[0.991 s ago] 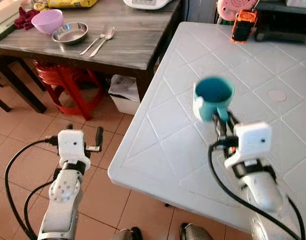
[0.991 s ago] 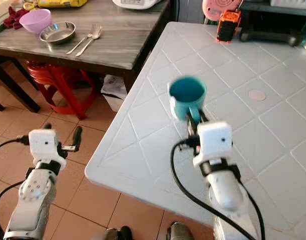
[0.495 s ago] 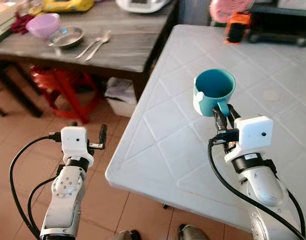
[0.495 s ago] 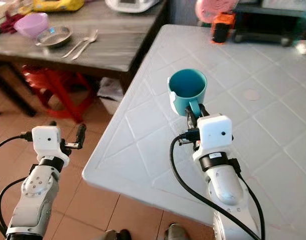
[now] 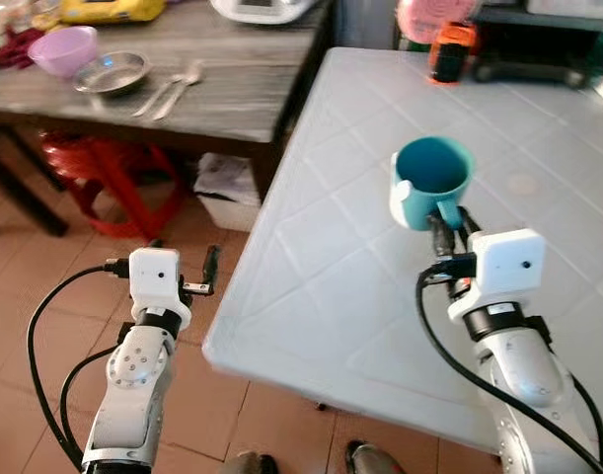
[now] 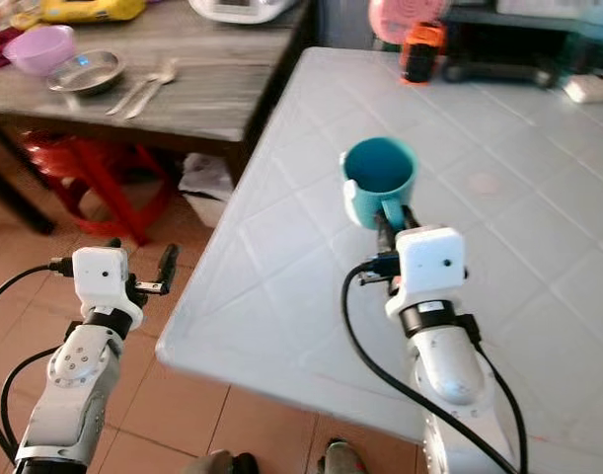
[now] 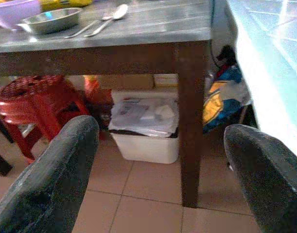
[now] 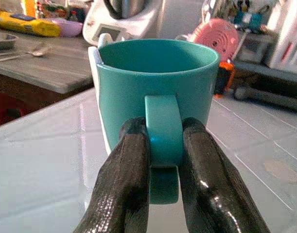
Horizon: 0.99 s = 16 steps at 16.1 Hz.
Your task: Setting the table
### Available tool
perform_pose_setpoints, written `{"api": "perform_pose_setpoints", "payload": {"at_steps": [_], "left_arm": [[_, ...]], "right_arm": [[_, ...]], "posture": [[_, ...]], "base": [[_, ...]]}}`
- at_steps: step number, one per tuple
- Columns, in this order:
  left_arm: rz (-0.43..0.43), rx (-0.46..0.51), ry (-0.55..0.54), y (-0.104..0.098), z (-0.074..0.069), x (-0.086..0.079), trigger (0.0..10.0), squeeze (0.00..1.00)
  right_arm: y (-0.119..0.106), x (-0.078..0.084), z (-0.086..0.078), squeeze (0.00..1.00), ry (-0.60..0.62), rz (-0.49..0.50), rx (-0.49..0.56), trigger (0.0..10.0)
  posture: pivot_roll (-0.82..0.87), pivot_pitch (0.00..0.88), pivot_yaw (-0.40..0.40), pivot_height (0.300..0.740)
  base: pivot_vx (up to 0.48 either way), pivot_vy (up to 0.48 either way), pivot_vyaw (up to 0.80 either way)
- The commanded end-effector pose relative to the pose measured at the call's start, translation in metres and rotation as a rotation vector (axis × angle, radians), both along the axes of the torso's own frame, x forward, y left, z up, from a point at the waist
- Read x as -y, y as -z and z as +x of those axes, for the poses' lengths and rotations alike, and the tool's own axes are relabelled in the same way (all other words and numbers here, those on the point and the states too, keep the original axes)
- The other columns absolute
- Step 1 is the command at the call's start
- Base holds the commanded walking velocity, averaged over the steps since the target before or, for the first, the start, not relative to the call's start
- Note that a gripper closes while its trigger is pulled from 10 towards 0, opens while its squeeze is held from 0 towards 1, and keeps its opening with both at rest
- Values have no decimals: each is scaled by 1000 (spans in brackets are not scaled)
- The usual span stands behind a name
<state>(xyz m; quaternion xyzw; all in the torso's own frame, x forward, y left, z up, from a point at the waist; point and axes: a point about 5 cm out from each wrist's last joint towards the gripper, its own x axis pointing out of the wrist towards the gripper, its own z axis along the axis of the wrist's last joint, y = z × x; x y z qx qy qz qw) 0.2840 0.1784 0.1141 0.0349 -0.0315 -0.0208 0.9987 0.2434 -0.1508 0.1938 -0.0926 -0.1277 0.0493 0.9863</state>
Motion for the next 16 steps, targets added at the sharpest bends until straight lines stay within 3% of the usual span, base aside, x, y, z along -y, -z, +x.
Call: {"api": "perform_pose_setpoints", "payload": {"at_steps": [1,16], "left_arm": [[17,-17,-14,2,-3,-7,10000,0],[26,-21,16,3,-2,-2,10000,0]], "right_arm": [[-2,-5,-2,0,-18,12,10,10000],[2,-2,0,0,23,16,-7,10000]], "posture": [[-114,169,94,740],[-119,177,99,740]], "base": [[0,431,0],[0,430,0]]}}
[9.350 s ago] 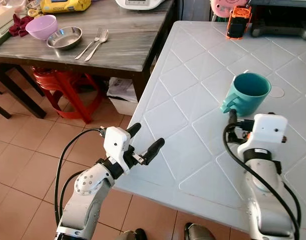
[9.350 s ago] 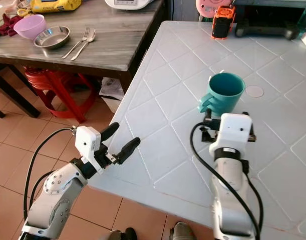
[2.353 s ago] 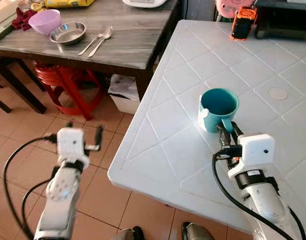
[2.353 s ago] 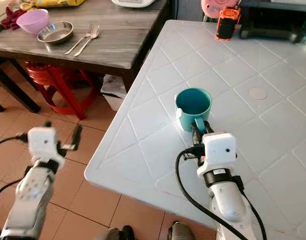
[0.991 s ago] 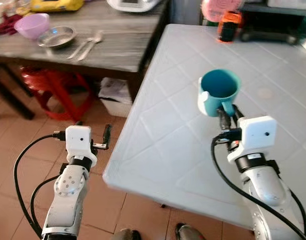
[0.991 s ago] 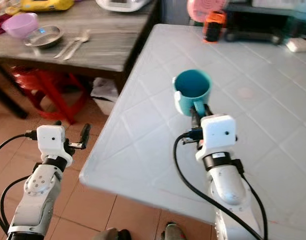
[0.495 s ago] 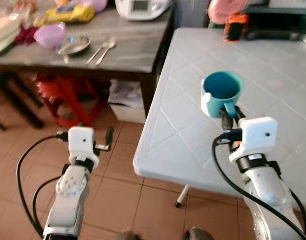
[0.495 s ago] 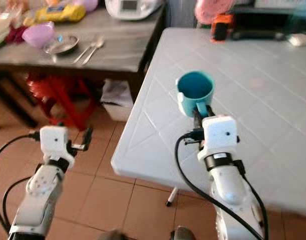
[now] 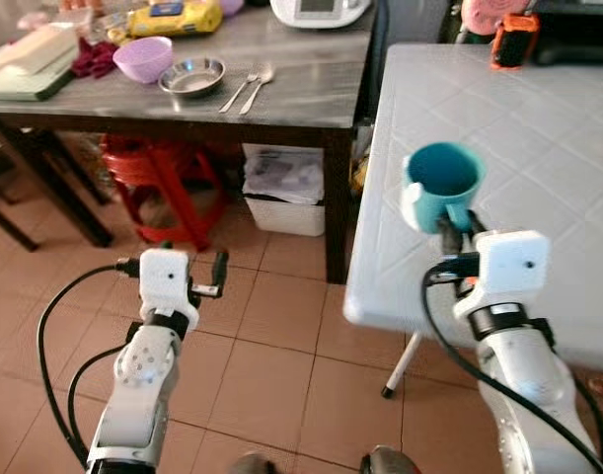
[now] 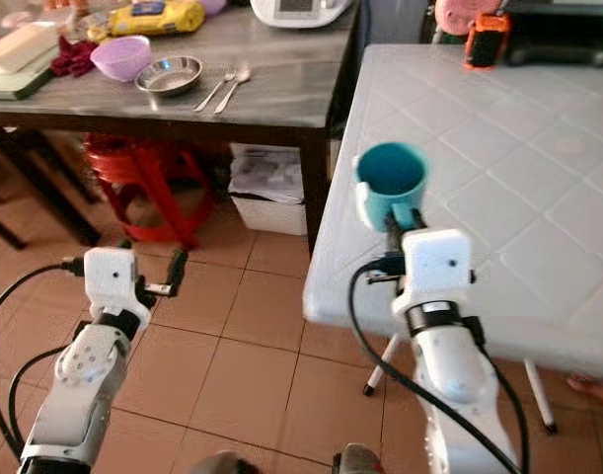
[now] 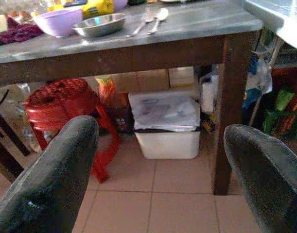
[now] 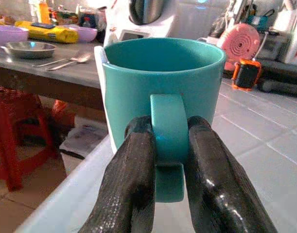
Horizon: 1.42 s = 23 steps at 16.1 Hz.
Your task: Setting the table
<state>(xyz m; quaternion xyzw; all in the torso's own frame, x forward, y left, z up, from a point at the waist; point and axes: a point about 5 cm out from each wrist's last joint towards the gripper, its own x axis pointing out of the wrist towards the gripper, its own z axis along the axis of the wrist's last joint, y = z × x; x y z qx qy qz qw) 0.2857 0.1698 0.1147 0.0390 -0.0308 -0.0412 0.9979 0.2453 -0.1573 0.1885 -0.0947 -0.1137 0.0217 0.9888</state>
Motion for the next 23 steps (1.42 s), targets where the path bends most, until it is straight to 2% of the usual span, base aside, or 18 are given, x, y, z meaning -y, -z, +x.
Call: {"api": "perform_pose_setpoints", "payload": {"at_steps": [1,4,15,16,18,23], "left_arm": [[18,-18,-25,3,-3,-11,10000,0],[19,-18,-22,3,-2,-9,10000,0],[15,-12,-7,3,0,-3,10000,0],[33,13,9,0,0,0,10000,0],[-9,19,80,-2,-2,5,10000,0],[-72,-1,180,-2,-5,11,10000,0]], "right_arm": [[-3,-9,-1,0,-34,17,13,10000],[-2,-10,-1,0,-38,8,13,10000],[-1,-9,-1,0,-24,-11,15,10000],[0,-8,-1,0,-22,-15,13,10000],[0,-8,-1,0,-21,-19,13,10000],[0,-8,0,0,-20,-57,19,10000]], "posture": [[-119,178,100,740],[-119,178,100,740],[-126,179,102,740],[-126,179,102,740],[-129,179,103,740],[-128,178,100,740]], "base": [[0,435,-544],[0,435,-633],[0,432,0],[0,0,0],[0,0,0],[51,0,0]]}}
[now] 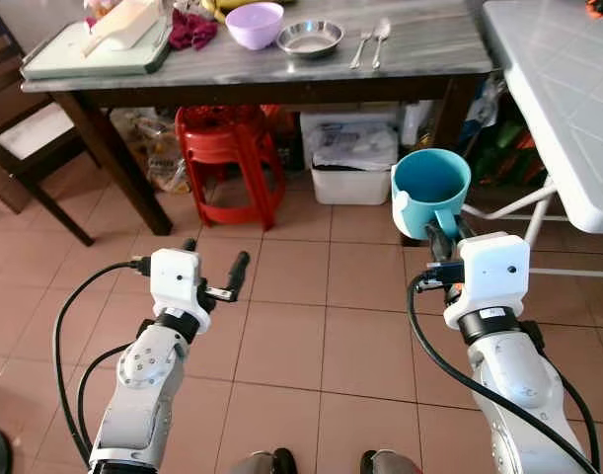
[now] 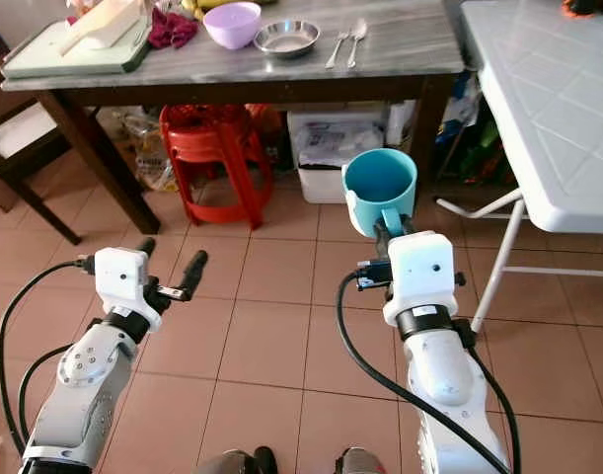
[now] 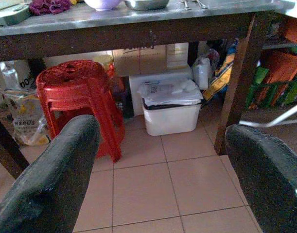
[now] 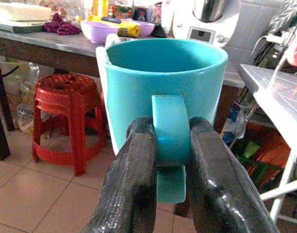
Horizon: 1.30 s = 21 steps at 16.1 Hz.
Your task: Setting the table
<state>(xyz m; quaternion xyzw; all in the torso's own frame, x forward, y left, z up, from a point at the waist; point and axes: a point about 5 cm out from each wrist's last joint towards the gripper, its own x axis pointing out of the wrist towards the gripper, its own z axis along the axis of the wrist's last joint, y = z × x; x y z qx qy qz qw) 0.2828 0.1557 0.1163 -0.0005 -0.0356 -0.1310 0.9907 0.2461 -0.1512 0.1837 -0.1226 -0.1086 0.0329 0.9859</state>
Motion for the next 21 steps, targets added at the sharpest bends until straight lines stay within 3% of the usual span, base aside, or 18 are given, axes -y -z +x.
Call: {"api": "perform_pose_setpoints", "payload": {"at_steps": [1,21], "left_arm": [[1,-1,0,-1,-2,-3,10000,0],[1,-1,56,-4,0,5,10000,0]], "right_arm": [[-5,-2,-1,0,-8,1,29,10000],[2,3,-2,0,36,7,9,10000]], "posture": [[-128,178,100,740],[-145,179,106,740]], "base": [[262,0,0],[313,0,62]]}}
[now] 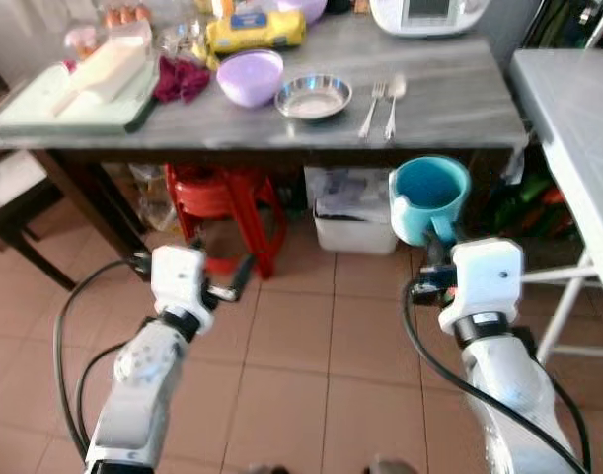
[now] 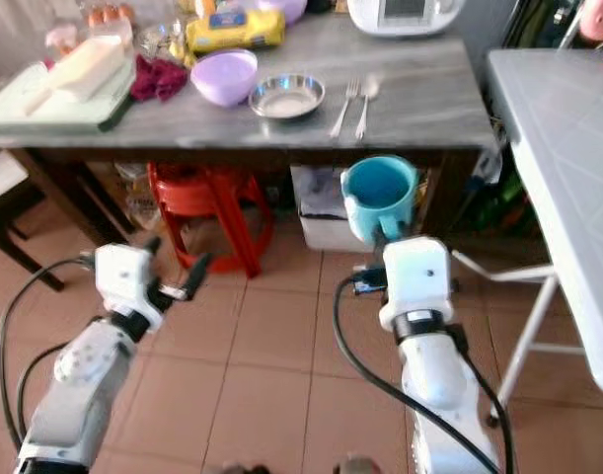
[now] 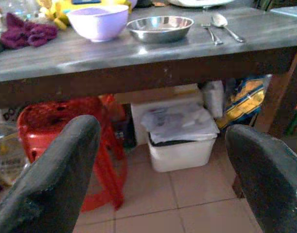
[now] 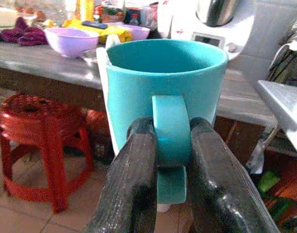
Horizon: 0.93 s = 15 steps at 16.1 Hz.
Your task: Setting the table
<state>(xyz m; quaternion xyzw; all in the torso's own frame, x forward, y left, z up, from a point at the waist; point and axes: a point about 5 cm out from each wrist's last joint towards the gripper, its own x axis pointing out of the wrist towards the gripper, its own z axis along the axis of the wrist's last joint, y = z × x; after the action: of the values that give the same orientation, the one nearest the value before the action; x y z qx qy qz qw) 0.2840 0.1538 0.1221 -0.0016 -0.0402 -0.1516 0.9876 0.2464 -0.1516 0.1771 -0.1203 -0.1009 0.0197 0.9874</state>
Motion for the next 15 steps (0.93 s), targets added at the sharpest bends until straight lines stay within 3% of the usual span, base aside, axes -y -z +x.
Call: {"api": "perform_pose_setpoints", "payload": {"at_steps": [1,2,5,7,12,15], "left_arm": [[-10,4,0,-1,0,2,10000,0],[-4,23,-39,-4,0,-3,10000,0],[69,-7,-156,10,-19,-38,10000,0],[89,9,-227,10,-19,-46,10000,0],[59,26,-194,5,-18,-32,10000,0],[25,52,-139,-4,-12,-19,10000,0]], "right_arm": [[-5,5,-3,0,19,4,27,10000],[-7,8,-6,0,33,11,35,10000],[2,27,-19,0,95,-1,-1,10000],[2,27,-17,0,87,0,0,10000],[-5,22,-12,0,66,-11,27,10000],[-6,20,-9,0,60,-16,35,10000]], "posture": [[-145,179,106,740],[-145,179,106,740],[-144,176,104,740],[-140,170,99,740],[-142,178,92,740],[-140,170,92,740]], "base": [[307,0,0],[296,0,0],[254,0,0],[244,0,0],[0,0,0],[426,0,0]]}}
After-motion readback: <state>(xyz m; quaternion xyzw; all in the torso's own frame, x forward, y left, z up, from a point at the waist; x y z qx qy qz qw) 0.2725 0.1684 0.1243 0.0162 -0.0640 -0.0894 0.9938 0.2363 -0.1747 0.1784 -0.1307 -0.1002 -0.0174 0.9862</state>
